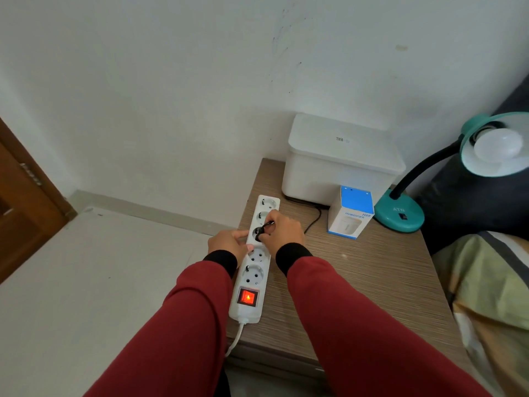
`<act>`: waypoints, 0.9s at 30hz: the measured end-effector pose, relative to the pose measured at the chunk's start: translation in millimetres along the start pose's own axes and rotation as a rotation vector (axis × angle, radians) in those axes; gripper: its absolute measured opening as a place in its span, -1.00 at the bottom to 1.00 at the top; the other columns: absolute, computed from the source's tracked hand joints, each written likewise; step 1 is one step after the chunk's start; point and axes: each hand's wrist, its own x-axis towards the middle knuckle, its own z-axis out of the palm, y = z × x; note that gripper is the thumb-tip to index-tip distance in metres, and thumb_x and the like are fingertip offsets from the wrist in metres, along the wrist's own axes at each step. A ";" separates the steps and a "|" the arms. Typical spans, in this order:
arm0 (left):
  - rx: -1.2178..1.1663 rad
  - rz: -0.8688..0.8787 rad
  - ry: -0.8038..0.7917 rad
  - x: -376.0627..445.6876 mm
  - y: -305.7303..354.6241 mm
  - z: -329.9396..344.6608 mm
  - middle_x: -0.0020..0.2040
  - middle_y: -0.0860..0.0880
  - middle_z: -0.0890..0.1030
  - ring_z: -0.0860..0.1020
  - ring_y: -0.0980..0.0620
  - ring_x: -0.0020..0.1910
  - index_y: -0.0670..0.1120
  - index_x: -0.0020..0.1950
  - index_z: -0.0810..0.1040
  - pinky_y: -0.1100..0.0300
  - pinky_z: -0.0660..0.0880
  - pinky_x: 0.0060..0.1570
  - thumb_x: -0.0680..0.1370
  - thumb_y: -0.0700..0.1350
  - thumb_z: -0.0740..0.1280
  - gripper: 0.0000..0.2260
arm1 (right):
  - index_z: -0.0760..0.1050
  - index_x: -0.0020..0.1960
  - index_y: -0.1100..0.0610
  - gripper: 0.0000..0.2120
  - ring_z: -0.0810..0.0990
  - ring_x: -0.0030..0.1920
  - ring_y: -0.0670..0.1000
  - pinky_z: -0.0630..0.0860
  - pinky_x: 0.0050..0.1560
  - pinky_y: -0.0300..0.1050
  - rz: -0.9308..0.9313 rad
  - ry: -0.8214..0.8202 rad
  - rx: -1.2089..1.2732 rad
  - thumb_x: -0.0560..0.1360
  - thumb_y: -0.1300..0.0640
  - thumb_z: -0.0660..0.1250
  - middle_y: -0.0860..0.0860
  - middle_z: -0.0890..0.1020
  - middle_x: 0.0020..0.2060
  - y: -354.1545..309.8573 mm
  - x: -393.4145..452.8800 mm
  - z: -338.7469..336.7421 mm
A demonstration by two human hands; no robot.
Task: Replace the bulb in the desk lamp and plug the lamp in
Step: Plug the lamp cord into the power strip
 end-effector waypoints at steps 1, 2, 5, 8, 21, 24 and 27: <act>0.018 0.002 -0.002 0.4 1.4 -0.2 0.23 -0.08 0.60 0.53 -0.02 0.25 -0.02 0.32 0.52 0.21 0.38 0.32 0.53 -0.13 0.36 -0.66 | 0.44 0.21 0.01 -0.65 0.58 0.12 0.09 0.54 0.15 0.01 0.002 -0.059 0.022 0.44 0.17 0.37 0.06 0.67 0.02 -0.1 0.4 -5.8; 0.042 0.002 -0.012 0.5 3.1 -0.7 0.24 -0.08 0.60 0.52 -0.03 0.26 -0.03 0.32 0.51 0.22 0.37 0.31 0.54 -0.14 0.36 -0.66 | 0.37 0.30 -0.05 -0.54 0.58 0.14 0.08 0.53 0.17 -0.03 -0.008 -0.131 0.036 0.44 0.17 0.37 0.05 0.67 0.03 0.9 1.3 -11.3; 0.197 0.010 -0.036 0.3 9.2 -2.6 0.26 -0.07 0.58 0.49 -0.03 0.29 -0.04 0.31 0.52 0.24 0.35 0.31 0.57 -0.09 0.31 -0.69 | 0.12 0.47 -0.15 -0.32 0.58 0.07 0.09 0.50 0.10 -0.11 -0.067 -0.261 -0.020 0.46 0.16 0.34 0.09 0.66 -0.01 0.5 0.4 -28.9; 0.421 0.025 -0.065 -1.8 15.9 -4.7 0.27 -0.06 0.57 0.49 -0.04 0.29 -0.05 0.30 0.53 0.22 0.38 0.29 0.59 -0.02 0.23 -0.69 | 0.09 0.47 -0.14 -0.34 0.58 0.09 0.17 0.52 0.09 -0.05 -0.103 -0.225 -0.159 0.48 0.13 0.30 0.17 0.60 0.08 1.5 -1.4 -44.9; 0.742 0.048 -0.009 -11.2 79.3 -20.3 0.20 -0.12 0.57 0.55 -0.07 0.20 -0.19 0.24 0.49 0.19 0.49 0.07 0.50 0.01 0.37 -0.60 | 0.42 0.31 0.30 -0.67 0.48 0.30 0.17 0.42 0.26 -0.03 0.016 -0.287 -0.580 0.59 0.19 0.19 0.20 0.50 0.30 10.4 -7.1 -114.0; 0.779 0.100 0.020 -13.9 104.4 -12.7 0.22 -0.13 0.57 0.55 -0.08 0.21 -0.20 0.27 0.50 0.18 0.49 0.11 0.53 -0.04 0.34 -0.63 | 0.40 0.33 0.29 -0.64 0.44 0.34 0.17 0.38 0.30 -0.04 -0.010 -0.225 -0.581 0.59 0.16 0.18 0.20 0.46 0.34 18.0 -9.9 -135.3; 0.792 0.170 0.041 -15.0 133.9 -0.4 0.25 -0.14 0.56 0.54 -0.09 0.23 -0.20 0.28 0.51 0.17 0.49 0.14 0.60 -0.10 0.23 -0.70 | 0.43 0.30 0.26 -0.66 0.50 0.28 0.16 0.45 0.22 -0.04 0.002 -0.180 -0.614 0.57 0.14 0.19 0.17 0.51 0.29 32.7 -8.1 -158.8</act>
